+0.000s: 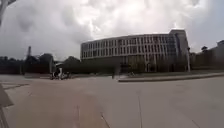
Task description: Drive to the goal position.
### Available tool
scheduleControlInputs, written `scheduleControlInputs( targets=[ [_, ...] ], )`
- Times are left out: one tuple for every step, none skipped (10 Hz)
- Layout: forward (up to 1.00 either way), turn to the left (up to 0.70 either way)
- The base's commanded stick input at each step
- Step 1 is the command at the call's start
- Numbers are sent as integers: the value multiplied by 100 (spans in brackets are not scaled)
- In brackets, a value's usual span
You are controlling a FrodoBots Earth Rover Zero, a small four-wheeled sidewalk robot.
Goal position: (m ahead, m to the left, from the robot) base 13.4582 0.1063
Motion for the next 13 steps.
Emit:
scheduleControlInputs(
  targets=[
    [70, 0],
    [70, 0],
    [70, 0],
    [70, 0],
    [70, 0],
    [70, 0],
    [70, 0],
    [70, 0],
    [70, 0],
    [70, 0],
    [70, 0],
    [70, 0],
    [70, 0]
  ],
)
